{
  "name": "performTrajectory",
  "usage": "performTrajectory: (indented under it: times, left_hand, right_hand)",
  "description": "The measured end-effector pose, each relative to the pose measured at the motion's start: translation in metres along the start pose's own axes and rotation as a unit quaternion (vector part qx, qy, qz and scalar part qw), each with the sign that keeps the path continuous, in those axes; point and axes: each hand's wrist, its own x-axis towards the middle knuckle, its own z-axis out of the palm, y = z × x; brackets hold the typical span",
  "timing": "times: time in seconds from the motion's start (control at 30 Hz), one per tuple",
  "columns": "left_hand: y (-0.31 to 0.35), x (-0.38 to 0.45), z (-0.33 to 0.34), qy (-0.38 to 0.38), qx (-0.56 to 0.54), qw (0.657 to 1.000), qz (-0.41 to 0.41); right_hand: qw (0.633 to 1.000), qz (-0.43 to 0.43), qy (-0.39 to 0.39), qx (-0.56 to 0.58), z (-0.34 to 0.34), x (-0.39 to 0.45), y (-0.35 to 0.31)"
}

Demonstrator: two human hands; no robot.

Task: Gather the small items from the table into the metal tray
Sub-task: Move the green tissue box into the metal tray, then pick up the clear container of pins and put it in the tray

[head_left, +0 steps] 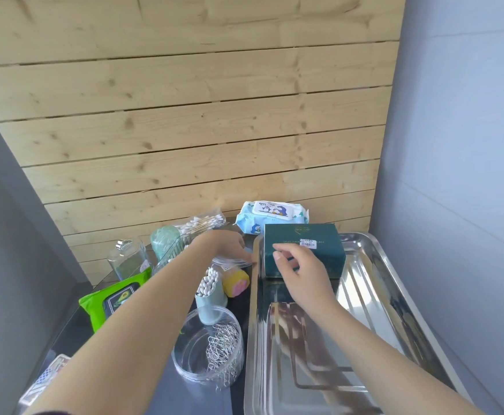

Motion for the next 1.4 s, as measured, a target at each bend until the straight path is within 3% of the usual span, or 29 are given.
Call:
performTrajectory:
  times: [0.2, 0.4, 0.7, 0.83, 0.93, 1.03, 1.13, 1.3, 1.4]
  left_hand:
    - [-0.003, 0.013, -0.011, -0.029, 0.023, 0.999, -0.026]
    - [0.001, 0.002, -0.017, -0.047, 0.091, 0.995, 0.008]
    - [-0.005, -0.068, -0.025, 0.125, -0.014, 0.991, 0.051]
    - [-0.013, -0.135, 0.010, 0.134, -0.118, 0.979, 0.094]
    - [-0.019, -0.176, 0.050, 0.157, -0.159, 0.970, 0.098]
    - [-0.022, -0.196, 0.087, 0.187, -0.145, 0.967, 0.097]
    - [-0.022, -0.197, 0.113, 0.213, -0.131, 0.966, 0.071]
    - [-0.016, -0.184, 0.132, 0.271, -0.139, 0.952, 0.038]
    - [-0.009, -0.179, 0.134, 0.267, -0.101, 0.958, 0.001]
  right_hand:
    - [0.999, 0.021, -0.004, 0.034, 0.010, 0.000, 0.000]
    - [0.997, 0.040, -0.022, 0.054, 0.014, -0.004, -0.001]
    - [0.987, 0.080, -0.078, 0.116, 0.013, -0.015, -0.021]
    - [0.978, 0.096, -0.121, 0.141, 0.007, -0.024, -0.036]
    - [0.965, 0.103, -0.196, 0.137, -0.001, -0.035, -0.045]
    - [0.956, 0.090, -0.272, 0.064, -0.003, -0.047, -0.050]
    - [0.954, 0.085, -0.288, 0.016, 0.002, -0.060, -0.052]
    - [0.949, 0.122, -0.283, 0.061, 0.006, -0.068, -0.049]
    - [0.944, 0.133, -0.295, 0.066, 0.006, -0.069, -0.048]
